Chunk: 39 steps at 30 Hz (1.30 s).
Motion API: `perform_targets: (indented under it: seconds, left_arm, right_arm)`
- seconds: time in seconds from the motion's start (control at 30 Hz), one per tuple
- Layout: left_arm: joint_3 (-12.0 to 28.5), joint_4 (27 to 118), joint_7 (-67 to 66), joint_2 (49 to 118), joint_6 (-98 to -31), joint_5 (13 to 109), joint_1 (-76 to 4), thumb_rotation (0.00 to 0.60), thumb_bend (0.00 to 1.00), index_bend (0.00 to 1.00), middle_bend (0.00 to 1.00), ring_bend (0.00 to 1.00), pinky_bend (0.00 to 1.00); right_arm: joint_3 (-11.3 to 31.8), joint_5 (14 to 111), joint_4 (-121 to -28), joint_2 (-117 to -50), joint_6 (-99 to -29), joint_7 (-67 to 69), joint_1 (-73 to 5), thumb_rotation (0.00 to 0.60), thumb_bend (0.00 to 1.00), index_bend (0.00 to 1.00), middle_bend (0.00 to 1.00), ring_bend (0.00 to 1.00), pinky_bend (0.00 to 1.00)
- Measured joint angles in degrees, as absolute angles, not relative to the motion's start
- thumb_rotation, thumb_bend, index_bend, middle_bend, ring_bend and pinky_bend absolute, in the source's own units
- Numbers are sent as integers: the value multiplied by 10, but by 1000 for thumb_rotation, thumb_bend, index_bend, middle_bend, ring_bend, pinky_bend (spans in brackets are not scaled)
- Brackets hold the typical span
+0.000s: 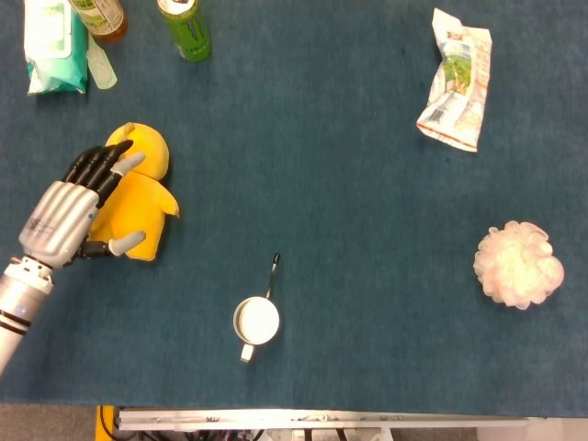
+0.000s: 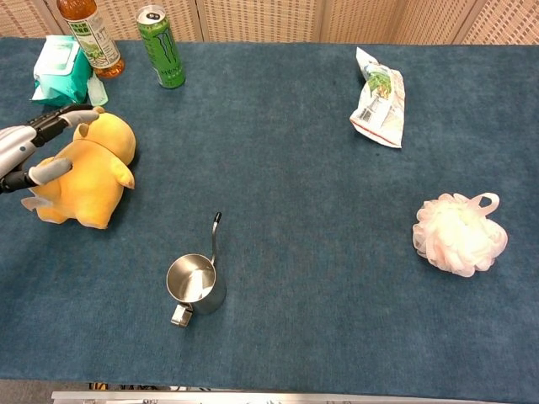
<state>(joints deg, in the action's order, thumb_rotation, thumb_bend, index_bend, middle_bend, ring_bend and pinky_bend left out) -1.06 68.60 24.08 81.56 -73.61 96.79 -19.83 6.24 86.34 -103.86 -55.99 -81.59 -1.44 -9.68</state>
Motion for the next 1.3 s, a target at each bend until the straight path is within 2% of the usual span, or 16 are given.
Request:
perform_targets:
  seconds: [0.27, 0.57, 1.03, 1.3]
  left_arm:
    - [-20, 616, 242, 860, -757, 968, -194, 7, 3, 0, 0, 0, 0]
    - [-35, 589, 258, 871, -760, 958, -186, 7, 3, 0, 0, 0, 0]
    - [-61, 609, 253, 853, -795, 957, -150, 8, 3, 0, 0, 0, 0]
    - [-36, 636, 247, 846, -820, 959, -163, 8, 3, 0, 0, 0, 0]
  right_arm:
    - [59, 861, -1039, -561, -818, -15, -93, 600, 167, 278, 342, 234, 261]
    - [58, 862, -1041, -561, -817, -19, -94, 600, 167, 278, 342, 234, 261]
    - [59, 860, -1043, -566, -813, -25, -98, 600, 167, 278, 342, 234, 261]
    - [57, 860, -1042, -566, -817, -22, -95, 600, 167, 278, 342, 234, 261]
